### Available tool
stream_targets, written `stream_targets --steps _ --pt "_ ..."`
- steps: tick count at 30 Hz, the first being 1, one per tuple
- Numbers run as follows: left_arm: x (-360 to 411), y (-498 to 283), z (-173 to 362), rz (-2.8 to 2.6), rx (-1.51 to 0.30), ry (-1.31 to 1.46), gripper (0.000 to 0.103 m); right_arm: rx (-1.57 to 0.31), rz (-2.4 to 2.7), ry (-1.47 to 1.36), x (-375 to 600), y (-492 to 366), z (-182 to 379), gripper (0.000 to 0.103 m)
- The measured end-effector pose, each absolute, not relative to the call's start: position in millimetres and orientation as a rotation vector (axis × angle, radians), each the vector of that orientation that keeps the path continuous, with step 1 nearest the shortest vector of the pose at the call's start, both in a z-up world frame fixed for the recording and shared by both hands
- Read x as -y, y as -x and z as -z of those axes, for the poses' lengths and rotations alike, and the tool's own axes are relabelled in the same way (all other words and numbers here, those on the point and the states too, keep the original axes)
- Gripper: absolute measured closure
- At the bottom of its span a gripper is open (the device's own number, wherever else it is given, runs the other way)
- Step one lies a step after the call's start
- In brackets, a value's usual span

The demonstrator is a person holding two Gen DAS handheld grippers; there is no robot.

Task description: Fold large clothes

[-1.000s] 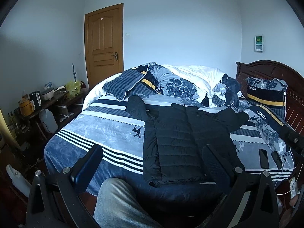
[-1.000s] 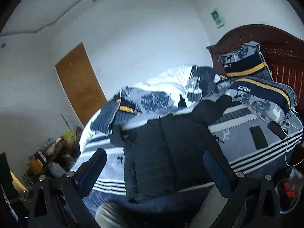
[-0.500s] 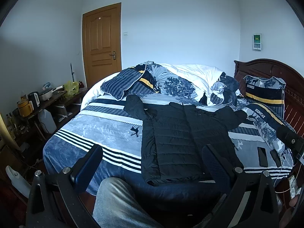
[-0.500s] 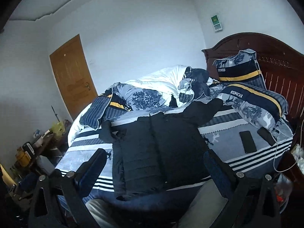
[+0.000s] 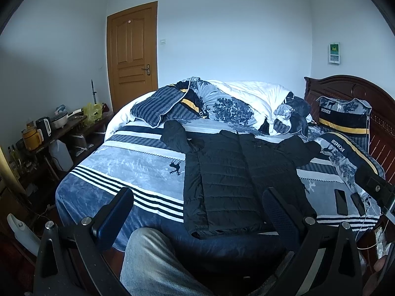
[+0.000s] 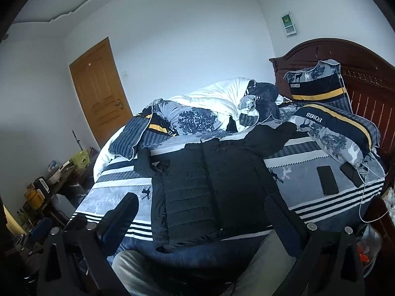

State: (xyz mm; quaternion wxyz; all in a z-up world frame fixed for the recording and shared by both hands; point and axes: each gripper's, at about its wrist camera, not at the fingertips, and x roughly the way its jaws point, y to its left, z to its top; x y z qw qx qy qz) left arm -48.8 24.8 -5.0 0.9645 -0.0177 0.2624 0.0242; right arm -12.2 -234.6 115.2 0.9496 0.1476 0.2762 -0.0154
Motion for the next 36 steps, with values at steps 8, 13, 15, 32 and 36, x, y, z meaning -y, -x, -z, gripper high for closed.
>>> stream_targets --steps 8,13,15,32,36 --pt "-25 50 6 -0.053 -0.531 0.034 0.000 -0.581 0.051 -0.314 194 43 -152 0.000" --pt "-24 50 9 -0.052 -0.530 0.033 0.000 -0.582 0.057 -0.310 175 50 -168 0.000" --pt "-23 50 9 -0.053 -0.532 0.030 0.000 -0.581 0.061 -0.310 169 51 -172 0.000" --pt "-11 -2 33 -0.060 -0.630 0.013 0.000 -0.634 0.105 -0.326 146 38 -162 0.000" --pt "-9 -33 40 -0.059 -0.661 0.000 0.000 -0.633 0.102 -0.346 153 16 -152 0.000"
